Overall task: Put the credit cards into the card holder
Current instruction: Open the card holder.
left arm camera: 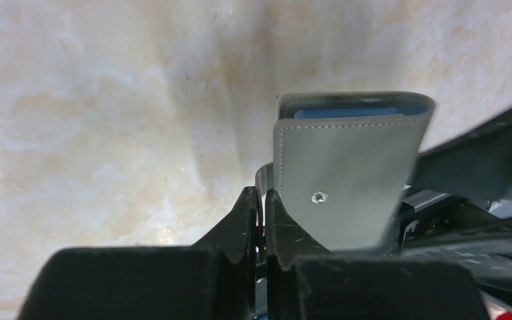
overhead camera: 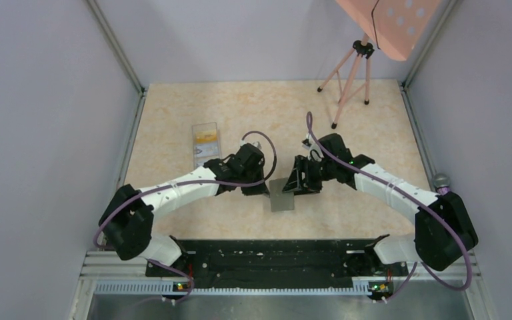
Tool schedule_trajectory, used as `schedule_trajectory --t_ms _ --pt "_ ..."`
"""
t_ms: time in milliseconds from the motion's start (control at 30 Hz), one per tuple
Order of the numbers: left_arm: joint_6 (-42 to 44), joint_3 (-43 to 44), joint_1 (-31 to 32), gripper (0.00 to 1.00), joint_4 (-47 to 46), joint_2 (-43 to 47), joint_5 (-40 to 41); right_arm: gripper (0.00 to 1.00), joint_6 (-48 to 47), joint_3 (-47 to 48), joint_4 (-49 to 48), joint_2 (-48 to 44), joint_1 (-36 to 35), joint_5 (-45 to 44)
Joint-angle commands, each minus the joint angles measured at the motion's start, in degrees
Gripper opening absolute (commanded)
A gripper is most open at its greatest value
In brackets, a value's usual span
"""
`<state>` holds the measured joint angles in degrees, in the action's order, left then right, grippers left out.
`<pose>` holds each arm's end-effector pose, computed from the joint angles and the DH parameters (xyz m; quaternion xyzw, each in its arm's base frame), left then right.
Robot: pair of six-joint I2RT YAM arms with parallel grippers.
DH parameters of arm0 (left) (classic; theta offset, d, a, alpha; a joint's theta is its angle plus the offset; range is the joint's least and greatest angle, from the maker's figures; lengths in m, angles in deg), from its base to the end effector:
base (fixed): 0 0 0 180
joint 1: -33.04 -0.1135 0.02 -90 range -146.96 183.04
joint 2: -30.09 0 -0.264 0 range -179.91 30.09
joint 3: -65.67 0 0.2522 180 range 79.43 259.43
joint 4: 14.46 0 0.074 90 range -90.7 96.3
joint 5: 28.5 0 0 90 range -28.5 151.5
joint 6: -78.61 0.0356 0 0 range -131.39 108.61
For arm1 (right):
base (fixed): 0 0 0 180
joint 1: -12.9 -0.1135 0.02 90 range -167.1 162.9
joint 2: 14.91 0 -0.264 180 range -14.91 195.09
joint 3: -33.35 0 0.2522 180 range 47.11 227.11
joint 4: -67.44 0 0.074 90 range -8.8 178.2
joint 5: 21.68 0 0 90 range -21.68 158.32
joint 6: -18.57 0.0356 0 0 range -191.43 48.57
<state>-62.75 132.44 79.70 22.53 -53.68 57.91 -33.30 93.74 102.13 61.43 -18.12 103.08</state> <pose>0.2022 -0.2175 0.2136 -0.0293 0.9502 -0.2527 0.1802 0.2172 0.1543 0.2209 -0.0447 0.9031 0.4140 0.1050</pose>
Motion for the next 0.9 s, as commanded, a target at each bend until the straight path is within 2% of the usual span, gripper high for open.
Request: schedule_trajectory --t_ms 0,100,233,400,567,733,867 --pt "13.99 10.46 -0.31 0.0 9.56 5.78 6.56 0.66 -4.5 5.6 2.04 -3.79 -0.56 -3.86" --pt "23.41 16.9 -0.33 0.0 15.84 7.36 7.87 0.83 -7.16 8.62 4.2 -5.63 0.49 -6.13" --pt "34.97 23.55 -0.29 0.0 20.73 8.94 5.08 0.92 -10.38 11.43 5.13 -7.67 1.99 -6.12" --pt "41.31 30.55 -0.3 0.0 24.96 10.19 0.02 0.93 -14.05 15.03 5.83 -8.34 2.37 -4.89" --pt "44.89 33.66 -0.27 0.0 26.75 10.12 -6.39 0.93 -16.92 18.19 5.63 -8.4 2.39 -3.72" --pt "45.02 34.51 -0.32 0.0 27.95 9.48 -11.73 0.93 -16.89 19.67 2.19 -8.86 2.45 -1.57" --pt "44.56 34.79 -0.33 0.0 27.71 8.7 -17.66 0.93 -13.87 18.49 -3.23 -8.53 2.41 3.75"
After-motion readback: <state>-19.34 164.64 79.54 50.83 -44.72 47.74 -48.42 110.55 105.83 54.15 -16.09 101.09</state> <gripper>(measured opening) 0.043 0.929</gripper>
